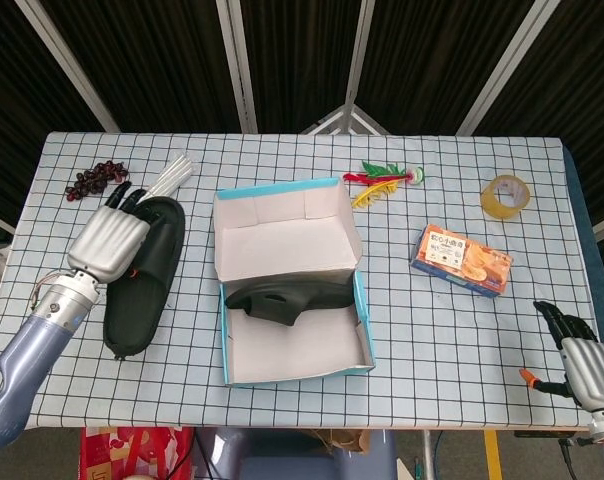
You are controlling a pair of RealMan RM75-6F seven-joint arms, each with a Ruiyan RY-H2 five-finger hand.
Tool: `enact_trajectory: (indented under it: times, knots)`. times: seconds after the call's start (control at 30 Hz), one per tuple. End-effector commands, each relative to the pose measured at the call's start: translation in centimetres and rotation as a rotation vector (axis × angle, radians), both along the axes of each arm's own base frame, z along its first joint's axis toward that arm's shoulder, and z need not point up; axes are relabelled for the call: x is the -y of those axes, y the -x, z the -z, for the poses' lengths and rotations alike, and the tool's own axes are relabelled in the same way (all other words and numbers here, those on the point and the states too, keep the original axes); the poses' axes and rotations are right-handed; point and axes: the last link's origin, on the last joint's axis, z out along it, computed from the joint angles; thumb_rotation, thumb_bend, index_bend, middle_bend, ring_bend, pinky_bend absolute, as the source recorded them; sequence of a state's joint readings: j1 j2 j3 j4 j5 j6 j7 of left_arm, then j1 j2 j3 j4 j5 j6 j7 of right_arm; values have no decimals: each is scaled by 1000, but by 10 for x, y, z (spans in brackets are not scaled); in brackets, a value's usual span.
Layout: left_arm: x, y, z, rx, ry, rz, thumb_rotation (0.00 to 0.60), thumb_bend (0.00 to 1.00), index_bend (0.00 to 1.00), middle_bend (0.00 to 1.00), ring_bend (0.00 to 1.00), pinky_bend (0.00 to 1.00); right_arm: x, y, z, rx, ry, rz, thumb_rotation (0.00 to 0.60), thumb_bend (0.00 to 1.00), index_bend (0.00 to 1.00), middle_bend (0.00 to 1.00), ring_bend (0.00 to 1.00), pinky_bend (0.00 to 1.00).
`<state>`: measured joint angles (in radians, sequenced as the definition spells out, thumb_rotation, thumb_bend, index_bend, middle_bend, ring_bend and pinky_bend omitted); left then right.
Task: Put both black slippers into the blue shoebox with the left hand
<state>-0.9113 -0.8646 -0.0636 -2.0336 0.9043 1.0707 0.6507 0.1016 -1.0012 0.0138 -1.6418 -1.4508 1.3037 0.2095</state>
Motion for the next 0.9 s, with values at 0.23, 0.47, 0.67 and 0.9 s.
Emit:
enact_trajectory:
  times: [0.23, 0.47, 0.67, 0.9]
  knots:
    - [27, -116, 13, -345, -160, 602, 600, 510, 740, 622, 104, 39, -1, 2, -3, 11, 8, -7, 600, 221, 72, 104, 151, 107]
    - [59, -160, 43, -539, -236, 1009, 600, 515, 742, 619, 104, 40, -4, 2, -6, 25, 15, -15, 600, 221, 72, 104, 151, 106]
    - [79, -177, 69, -649, -265, 1298, 600, 517, 741, 619, 104, 39, -6, 4, -9, 35, 17, -15, 600, 221, 72, 104, 151, 107]
    - [86, -179, 91, -687, -229, 1375, 600, 517, 741, 619, 104, 39, -6, 4, -10, 39, 19, -16, 600, 221, 72, 104, 151, 106]
